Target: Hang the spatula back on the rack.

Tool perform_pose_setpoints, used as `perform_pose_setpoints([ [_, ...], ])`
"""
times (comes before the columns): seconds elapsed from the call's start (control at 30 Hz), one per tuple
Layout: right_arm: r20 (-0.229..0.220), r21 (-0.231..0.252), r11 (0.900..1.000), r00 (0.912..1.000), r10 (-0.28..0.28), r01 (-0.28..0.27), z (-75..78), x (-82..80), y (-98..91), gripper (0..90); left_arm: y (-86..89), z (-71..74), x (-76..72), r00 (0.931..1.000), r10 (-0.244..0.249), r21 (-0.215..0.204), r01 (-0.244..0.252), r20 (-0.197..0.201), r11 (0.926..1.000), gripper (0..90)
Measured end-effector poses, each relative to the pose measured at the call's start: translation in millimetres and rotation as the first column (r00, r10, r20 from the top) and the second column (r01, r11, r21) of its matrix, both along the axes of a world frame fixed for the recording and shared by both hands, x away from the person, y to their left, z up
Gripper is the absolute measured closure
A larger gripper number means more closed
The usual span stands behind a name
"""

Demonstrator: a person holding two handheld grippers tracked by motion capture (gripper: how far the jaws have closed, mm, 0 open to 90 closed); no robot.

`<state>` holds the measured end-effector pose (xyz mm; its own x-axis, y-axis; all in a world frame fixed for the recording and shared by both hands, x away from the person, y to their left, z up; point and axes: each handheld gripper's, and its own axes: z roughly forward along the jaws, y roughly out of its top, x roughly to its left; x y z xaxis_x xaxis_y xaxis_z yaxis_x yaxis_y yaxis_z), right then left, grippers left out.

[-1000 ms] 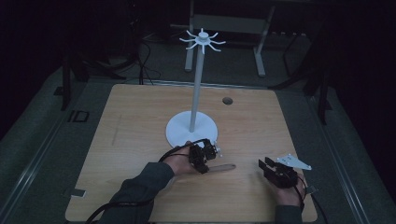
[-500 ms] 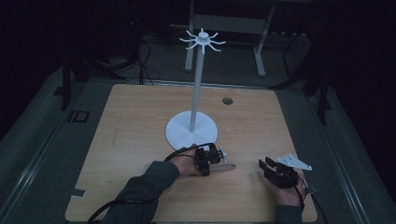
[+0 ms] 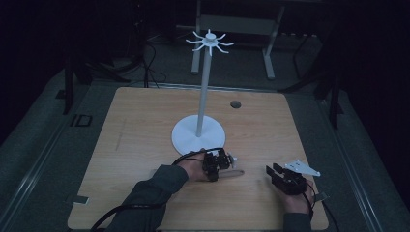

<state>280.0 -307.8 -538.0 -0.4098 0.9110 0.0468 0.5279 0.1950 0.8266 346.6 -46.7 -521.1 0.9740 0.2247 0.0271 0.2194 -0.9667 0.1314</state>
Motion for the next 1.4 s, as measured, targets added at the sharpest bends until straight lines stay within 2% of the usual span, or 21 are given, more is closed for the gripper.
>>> perform_pose_setpoints([
  [0.1, 0.001, 0.002, 1.0, 1.0, -0.001, 0.001, 0.1, -0.2, 0.4, 64.1, -0.1, 0.2, -1.1, 0.9998, -0.013, 0.004, 0.013, 0.014, 0.9999, 75.8],
  [0.23, 0.008, 0.005, 0.9999, 0.9999, -0.009, 0.009, 0.7, -0.4, -1.8, 64.2, 4.1, 1.1, -1.7, 0.9985, 0.014, -0.016, -0.013, 0.052, 0.9998, 76.0],
  [0.33, 0.01, 0.005, 0.9999, 0.9998, -0.015, 0.014, 0.6, -0.4, -2.7, 64.1, 9.5, 5.8, -2.8, 0.9958, 0.051, -0.057, -0.047, 0.075, 0.9973, 76.0],
  [0.43, 0.007, 0.005, 0.9998, 0.9998, -0.019, 0.019, 0.3, -0.5, -2.2, 64.1, 16.4, 13.7, -3.3, 0.9909, 0.092, -0.106, -0.081, 0.098, 0.991, 75.9],
  [0.53, 0.012, 0.003, 0.9998, 0.9998, -0.018, 0.018, 0.4, -0.5, -2.0, 63.8, 22.7, 22.5, -5.2, 0.9828, 0.135, -0.164, -0.114, 0.125, 0.9798, 75.9],
  [0.57, 0.012, 0.004, 0.9998, 0.9997, -0.019, 0.019, 0.5, -0.6, -1.8, 63.4, 24.8, 26.0, -6.1, 0.9786, 0.154, -0.188, -0.127, 0.137, 0.974, 75.9],
  [0.63, 0.013, 0.004, 0.9998, 0.9997, -0.021, 0.021, 0.4, -0.6, -2.0, 63.1, 29.5, 33.7, -7.4, 0.9694, 0.191, -0.239, -0.151, 0.155, 0.9592, 76.0],
  [0.7, 0.013, 0.005, 0.9997, 0.9996, -0.024, 0.024, 0.4, -0.6, -2.1, 63.0, 33.3, 40.5, -9.8, 0.9557, 0.231, -0.281, -0.175, 0.182, 0.9437, 76.0],
  [0.8, 0.014, 0.006, 0.9996, 0.9995, -0.027, 0.027, 0.3, -0.6, -2.5, 62.8, 38.3, 48.9, -14.1, 0.9318, 0.291, -0.341, -0.206, 0.218, 0.917, 76.0],
  [0.87, 0.015, 0.007, 0.9996, 0.9995, -0.029, 0.029, 0.5, -0.7, -2.9, 62.8, 41.4, 54.3, -17.2, 0.9107, 0.335, -0.389, -0.225, 0.242, 0.8933, 76.0],
  [0.97, 0.016, 0.006, 0.9996, 0.9995, -0.027, 0.027, 0.4, -0.6, -3.6, 62.8, 45.6, 63.0, -21.8, 0.8774, 0.403, -0.463, -0.253, 0.26, 0.8492, 76.0],
  [1.03, 0.017, 0.005, 0.9996, 0.9995, -0.027, 0.027, 0.3, -0.5, -3.3, 62.7, 48.1, 67.7, -23.9, 0.8543, 0.449, -0.509, -0.273, 0.262, 0.8162, 76.0],
  [1.07, 0.016, 0.004, 0.9996, 0.9995, -0.027, 0.027, 0.4, -0.6, -3.0, 62.7, 49.1, 69.1, -24.5, 0.845, 0.467, -0.527, -0.28, 0.261, 0.8024, 76.0],
  [1.1, 0.017, 0.004, 0.9996, 0.9995, -0.027, 0.026, 0.3, -0.6, -3.0, 62.7, 51.2, 71.5, -25.6, 0.8266, 0.498, -0.552, -0.295, 0.261, 0.7795, 75.9],
  [1.13, 0.018, 0.003, 0.9997, 0.9995, -0.026, 0.026, 0.3, -0.5, -2.9, 62.7, 53.1, 73.3, -26.1, 0.8152, 0.516, -0.566, -0.303, 0.263, 0.7669, 75.9],
  [1.17, 0.017, 0.004, 0.9996, 0.9995, -0.027, 0.027, 0.3, -0.6, -3.0, 62.7, 54.8, 74.6, -26.7, 0.8033, 0.537, -0.583, -0.313, 0.258, 0.7495, 75.9],
  [1.23, 0.015, 0.004, 0.9996, 0.9995, -0.027, 0.027, 0.2, -0.6, -3.4, 62.7, 57.3, 76.8, -27.1, 0.7821, 0.569, -0.599, -0.335, 0.253, 0.7274, 75.8],
  [1.3, 0.012, 0.005, 0.9996, 0.9995, -0.028, 0.028, 0.1, -0.7, -3.3, 62.7, 59.2, 77.9, -27.9, 0.7469, 0.615, -0.62, -0.364, 0.252, 0.6956, 75.8],
  [1.37, 0.014, 0.004, 0.9996, 0.9995, -0.028, 0.028, 0.0, -0.6, -3.1, 62.8, 61.5, 78.9, -28.3, 0.7212, 0.648, -0.642, -0.38, 0.245, 0.6657, 75.8],
  [1.4, 0.014, 0.005, 0.9996, 0.9995, -0.027, 0.027, 0.0, -0.6, -3.0, 62.8, 61.9, 79.5, -28.4, 0.7141, 0.656, -0.646, -0.385, 0.243, 0.6586, 75.7],
])
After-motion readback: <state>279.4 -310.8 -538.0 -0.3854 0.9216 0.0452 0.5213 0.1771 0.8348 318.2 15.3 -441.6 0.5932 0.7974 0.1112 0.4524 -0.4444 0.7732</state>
